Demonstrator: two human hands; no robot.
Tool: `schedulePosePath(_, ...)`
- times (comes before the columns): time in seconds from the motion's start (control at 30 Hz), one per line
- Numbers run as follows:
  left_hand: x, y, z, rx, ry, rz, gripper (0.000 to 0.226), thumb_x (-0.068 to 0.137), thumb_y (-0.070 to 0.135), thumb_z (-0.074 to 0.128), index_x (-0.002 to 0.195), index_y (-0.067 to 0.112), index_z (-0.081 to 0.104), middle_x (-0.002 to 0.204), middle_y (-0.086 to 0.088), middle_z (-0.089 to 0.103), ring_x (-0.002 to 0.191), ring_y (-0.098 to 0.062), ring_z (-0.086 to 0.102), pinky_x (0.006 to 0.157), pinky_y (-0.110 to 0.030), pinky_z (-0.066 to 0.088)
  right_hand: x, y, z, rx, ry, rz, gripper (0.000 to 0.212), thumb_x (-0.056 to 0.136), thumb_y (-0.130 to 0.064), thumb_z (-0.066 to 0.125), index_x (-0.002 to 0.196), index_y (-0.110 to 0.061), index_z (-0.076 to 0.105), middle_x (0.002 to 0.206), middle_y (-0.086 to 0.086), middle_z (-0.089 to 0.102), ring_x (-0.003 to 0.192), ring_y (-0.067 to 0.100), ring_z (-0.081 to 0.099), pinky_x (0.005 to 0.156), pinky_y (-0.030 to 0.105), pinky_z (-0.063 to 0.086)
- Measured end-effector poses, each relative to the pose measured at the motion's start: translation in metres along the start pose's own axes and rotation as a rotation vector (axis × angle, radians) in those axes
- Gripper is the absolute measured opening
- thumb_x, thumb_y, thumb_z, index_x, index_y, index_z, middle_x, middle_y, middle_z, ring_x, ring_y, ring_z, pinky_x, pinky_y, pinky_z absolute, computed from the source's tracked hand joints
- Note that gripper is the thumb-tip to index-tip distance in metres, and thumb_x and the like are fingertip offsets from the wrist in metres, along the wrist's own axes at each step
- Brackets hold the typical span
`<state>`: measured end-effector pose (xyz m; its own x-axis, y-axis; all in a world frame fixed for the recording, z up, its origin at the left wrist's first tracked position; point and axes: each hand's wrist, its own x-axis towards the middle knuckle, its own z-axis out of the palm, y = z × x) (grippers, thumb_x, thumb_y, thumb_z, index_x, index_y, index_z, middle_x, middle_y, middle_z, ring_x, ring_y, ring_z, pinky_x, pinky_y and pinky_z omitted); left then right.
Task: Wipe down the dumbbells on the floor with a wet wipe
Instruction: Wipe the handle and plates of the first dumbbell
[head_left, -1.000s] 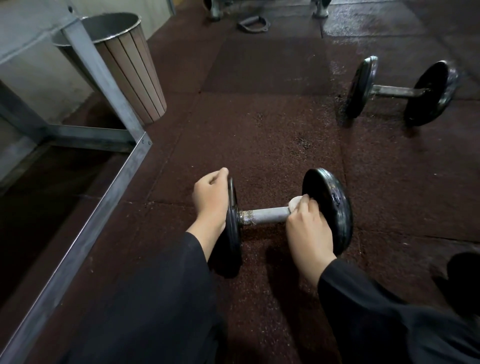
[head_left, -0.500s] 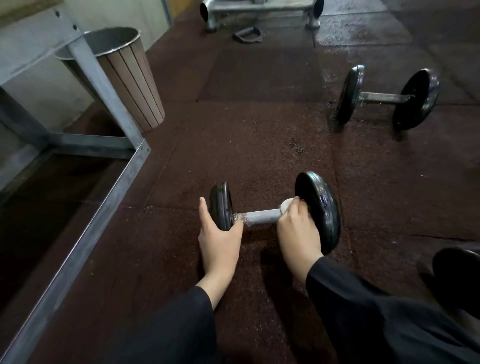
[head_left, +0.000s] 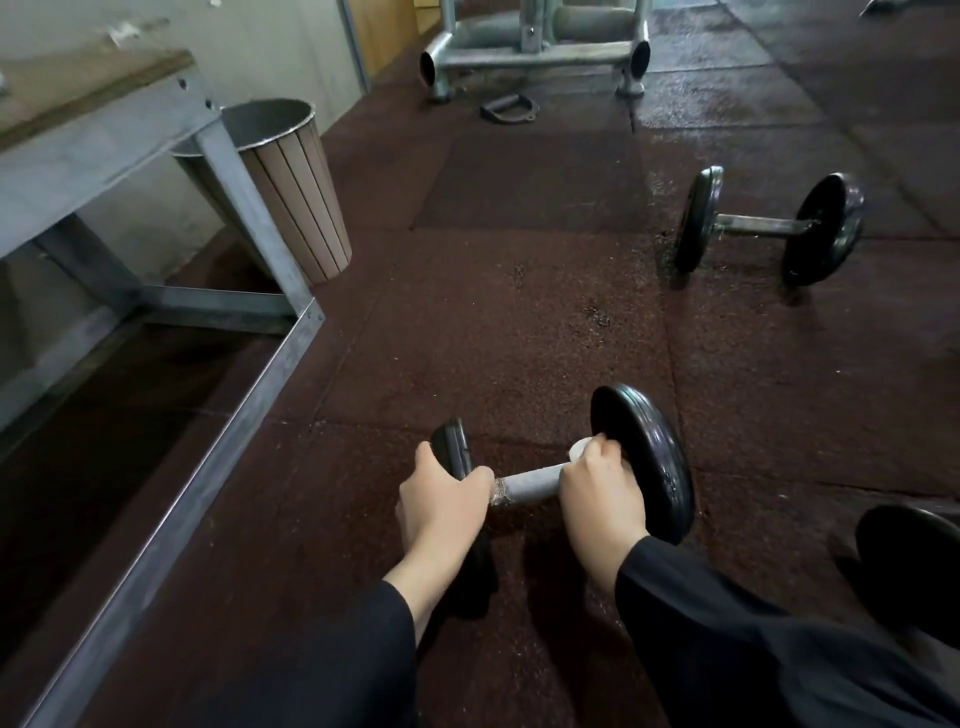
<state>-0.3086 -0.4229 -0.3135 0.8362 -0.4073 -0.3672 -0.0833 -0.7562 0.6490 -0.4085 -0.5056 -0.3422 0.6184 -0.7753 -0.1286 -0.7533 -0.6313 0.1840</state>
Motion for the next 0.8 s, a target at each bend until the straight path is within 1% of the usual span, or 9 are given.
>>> schedulePosePath(0.13,0.018,0.013,-0.007,0.087,-0.06,-0.025,0.042,0.067,0.027,0.063,0.106,0.014,0.059,0.108,-0.01,0.065,0.1,-0.031,0.058,0.072,-0.028,0.043,-0.006,-0.002,0.004,0.006,0.017,-0.045,0.041,0.094,0.003,0.023,0.13,0.015,0.038,0.136,0.031,0.035,0.122,0.037,0.041,0.099,0.034,0.039)
schedulePosePath(0.2,0.028,0.019,-0.008,0.109,-0.071,-0.022,0.043,0.066,0.034,0.064,0.104,0.016,0.063,0.108,-0.01,0.067,0.101,-0.031,0.059,0.074,-0.028,0.045,-0.004,0.0,0.002,0.037,0.064,-0.082,0.053,0.083,0.007,0.014,0.121,0.012,0.051,0.126,0.026,0.048,0.109,0.031,0.05,0.09,0.031,0.045)
schedulePosePath(0.3,0.04,0.026,-0.008,0.079,-0.047,-0.011,0.064,0.074,0.055,0.062,0.124,0.016,0.057,0.128,-0.012,0.059,0.118,-0.032,0.054,0.091,-0.032,0.044,0.001,0.004,0.0,0.143,0.138,-0.128,0.064,0.078,0.006,0.003,0.126,0.009,0.045,0.128,0.022,0.047,0.111,0.028,0.049,0.09,0.031,0.043)
schedulePosePath(0.33,0.042,0.028,-0.008,0.046,-0.029,-0.013,0.073,0.077,0.06,0.059,0.132,0.013,0.051,0.136,-0.012,0.053,0.124,-0.032,0.05,0.096,-0.033,0.041,0.003,0.005,-0.001,0.269,0.139,-0.111,0.058,0.082,0.008,0.004,0.126,0.008,0.041,0.129,0.022,0.044,0.114,0.03,0.046,0.092,0.034,0.04)
schedulePosePath(0.43,0.049,0.027,-0.007,-0.087,0.046,-0.015,0.075,0.082,0.062,0.052,0.134,0.007,0.048,0.138,-0.014,0.051,0.127,-0.033,0.047,0.1,-0.035,0.039,0.01,0.007,-0.004,0.6,0.144,-0.055,0.03,0.086,0.012,0.037,0.11,0.001,0.051,0.118,0.017,0.048,0.111,0.032,0.048,0.091,0.033,0.037)
schedulePosePath(0.57,0.048,0.015,0.004,-0.186,0.131,0.091,0.055,0.088,0.058,0.045,0.112,0.013,0.065,0.116,-0.009,0.066,0.112,-0.029,0.058,0.088,-0.033,0.043,0.02,0.007,-0.007,0.946,0.228,-0.029,0.032,0.082,0.014,0.04,0.106,0.001,0.058,0.113,0.013,0.054,0.108,0.028,0.05,0.085,0.021,0.035)
schedulePosePath(0.63,0.045,0.013,0.011,-0.238,0.096,0.143,0.052,0.092,0.051,0.042,0.129,0.018,0.056,0.132,-0.006,0.058,0.126,-0.024,0.048,0.1,-0.031,0.036,0.032,0.006,-0.011,1.101,0.217,0.02,0.029,0.088,0.009,0.039,0.107,0.003,0.06,0.113,0.009,0.054,0.11,0.023,0.05,0.078,0.009,0.033)
schedulePosePath(0.7,0.045,0.015,0.015,-0.312,0.053,0.18,0.055,0.095,0.048,0.039,0.142,0.019,0.041,0.144,-0.005,0.045,0.135,-0.021,0.038,0.106,-0.027,0.028,0.042,0.001,-0.016,1.146,0.22,0.013,0.03,0.092,0.005,0.038,0.108,0.001,0.063,0.114,0.005,0.054,0.11,0.016,0.051,0.082,0.004,0.029)
schedulePosePath(0.8,0.055,0.017,0.018,-0.387,0.049,0.204,0.054,0.096,0.043,0.04,0.143,0.016,0.039,0.146,-0.003,0.044,0.136,-0.018,0.038,0.103,-0.021,0.027,0.051,-0.013,-0.019,1.044,0.229,-0.132,0.032,0.088,0.008,0.043,0.114,0.002,0.061,0.118,0.012,0.057,0.112,0.023,0.053,0.096,0.013,0.032)
